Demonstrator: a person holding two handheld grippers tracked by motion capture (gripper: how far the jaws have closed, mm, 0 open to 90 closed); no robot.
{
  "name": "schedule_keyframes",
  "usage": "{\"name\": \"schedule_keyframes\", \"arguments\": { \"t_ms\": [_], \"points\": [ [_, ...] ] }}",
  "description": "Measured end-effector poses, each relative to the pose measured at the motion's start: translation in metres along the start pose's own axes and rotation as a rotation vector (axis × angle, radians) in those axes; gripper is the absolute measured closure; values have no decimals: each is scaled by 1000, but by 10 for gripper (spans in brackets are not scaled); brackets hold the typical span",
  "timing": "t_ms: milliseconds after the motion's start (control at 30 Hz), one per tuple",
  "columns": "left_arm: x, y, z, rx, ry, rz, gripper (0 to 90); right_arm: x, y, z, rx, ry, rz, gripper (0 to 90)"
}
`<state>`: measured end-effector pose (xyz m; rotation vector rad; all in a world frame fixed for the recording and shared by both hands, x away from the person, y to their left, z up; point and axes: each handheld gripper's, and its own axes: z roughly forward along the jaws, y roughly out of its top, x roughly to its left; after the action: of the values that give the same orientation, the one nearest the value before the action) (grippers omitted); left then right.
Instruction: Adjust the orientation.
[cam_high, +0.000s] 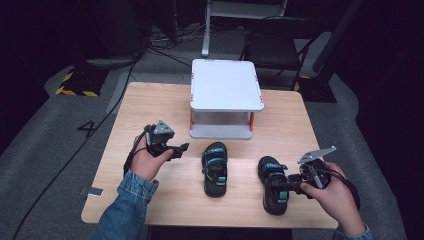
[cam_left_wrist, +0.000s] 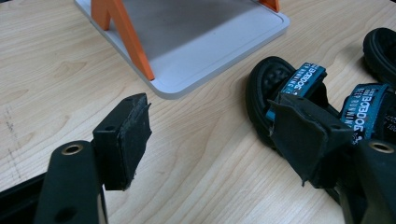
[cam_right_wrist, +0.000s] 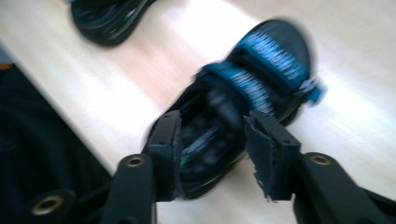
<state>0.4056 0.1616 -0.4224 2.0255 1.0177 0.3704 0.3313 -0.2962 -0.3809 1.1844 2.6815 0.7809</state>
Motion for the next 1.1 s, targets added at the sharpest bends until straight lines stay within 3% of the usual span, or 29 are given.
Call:
{"name": "schedule_keyframes", "arguments": {
  "t_ms": [67, 233, 267, 300, 433, 533, 633, 733, 767, 967, 1100],
  "points": [
    [0, -2, 0, 3, 4, -8, 284, -4, 0, 6, 19, -50, -24, 482],
    [1, -4, -1, 4, 5, -14, 285, -7, 7, 36, 64, -63, -70, 469],
    [1, -5, -2, 6, 6, -12, 285, -8, 9, 43, 60, -69, -86, 506],
    [1, -6, -2, 11, 7, -13, 285, -8, 13, 51, 66, -100, -134, 655],
    [4, -13, -7, 10, 22, -23, 284, -5, 19, 54, 74, -86, -192, 720],
    [8, -19, -14, 14, 35, -36, 284, -4, 28, 53, 32, -108, -222, 739],
    [11, -22, -19, 11, 44, -51, 285, 1, 41, 57, -45, -94, -271, 748],
    [11, -24, -21, 8, 54, -54, 285, 8, 54, 66, -137, -95, -278, 745],
    [11, -25, -21, 14, 53, -57, 285, 10, 59, 77, -176, -92, -268, 741],
    [12, -26, -22, 10, 58, -61, 285, 12, 64, 103, -216, -113, -275, 734],
    [13, -26, -22, 14, 62, -63, 285, 15, 66, 105, -231, -100, -292, 733]
  ]
}}
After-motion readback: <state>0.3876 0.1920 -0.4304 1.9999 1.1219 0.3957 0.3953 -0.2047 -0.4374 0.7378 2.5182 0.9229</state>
